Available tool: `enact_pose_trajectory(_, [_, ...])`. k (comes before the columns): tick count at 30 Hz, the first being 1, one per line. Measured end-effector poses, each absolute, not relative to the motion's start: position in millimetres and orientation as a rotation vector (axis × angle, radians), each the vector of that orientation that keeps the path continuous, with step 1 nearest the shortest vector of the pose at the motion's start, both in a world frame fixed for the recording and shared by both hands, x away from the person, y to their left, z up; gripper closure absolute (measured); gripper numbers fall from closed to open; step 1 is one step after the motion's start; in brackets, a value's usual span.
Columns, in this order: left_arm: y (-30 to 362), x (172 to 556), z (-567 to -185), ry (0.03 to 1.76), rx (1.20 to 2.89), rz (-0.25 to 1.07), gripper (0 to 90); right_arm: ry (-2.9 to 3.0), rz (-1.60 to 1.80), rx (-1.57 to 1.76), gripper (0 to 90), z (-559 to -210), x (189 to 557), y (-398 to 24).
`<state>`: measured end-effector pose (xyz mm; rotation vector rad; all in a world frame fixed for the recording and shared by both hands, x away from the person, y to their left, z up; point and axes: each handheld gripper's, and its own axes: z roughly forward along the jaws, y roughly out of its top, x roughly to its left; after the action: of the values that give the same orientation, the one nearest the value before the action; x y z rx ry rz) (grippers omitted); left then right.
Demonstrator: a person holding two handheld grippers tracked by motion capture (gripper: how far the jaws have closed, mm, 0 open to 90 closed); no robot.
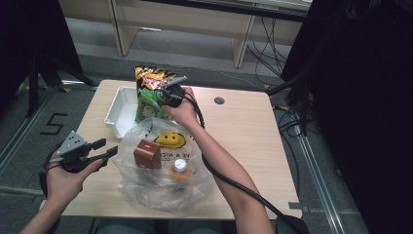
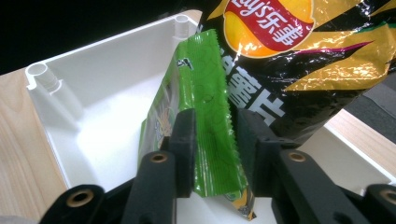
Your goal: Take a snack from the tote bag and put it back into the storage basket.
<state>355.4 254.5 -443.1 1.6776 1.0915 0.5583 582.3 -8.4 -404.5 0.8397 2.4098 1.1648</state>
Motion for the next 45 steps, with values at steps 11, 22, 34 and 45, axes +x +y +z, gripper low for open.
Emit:
enact_pose_trajectory(11, [254.3, 355.1, -442.8, 1.088, 1.674, 0.56, 43.7, 2.367, 1.196, 0.796, 60.5, -397.8, 578.8, -10.9])
enact_pose_trajectory(22, [254.4, 354.1, -441.5, 1.089, 1.666, 0.567, 43.7, 2.331, 1.229, 0.76, 60.6, -383.2, 563.8, -23.6])
enact_pose_trajectory(34, [252.5, 353.9, -441.7, 1.084, 1.68, 0.571, 43.6, 2.52, 1.195, 0.762, 90.0, -393.5, 547.8, -28.3])
enact_pose_trajectory(45, [253.5, 353.9, -441.8, 1.089, 1.678, 0.566, 43.7, 2.577, 1.075, 0.879, 89.4, -418.0, 564.6, -16.9])
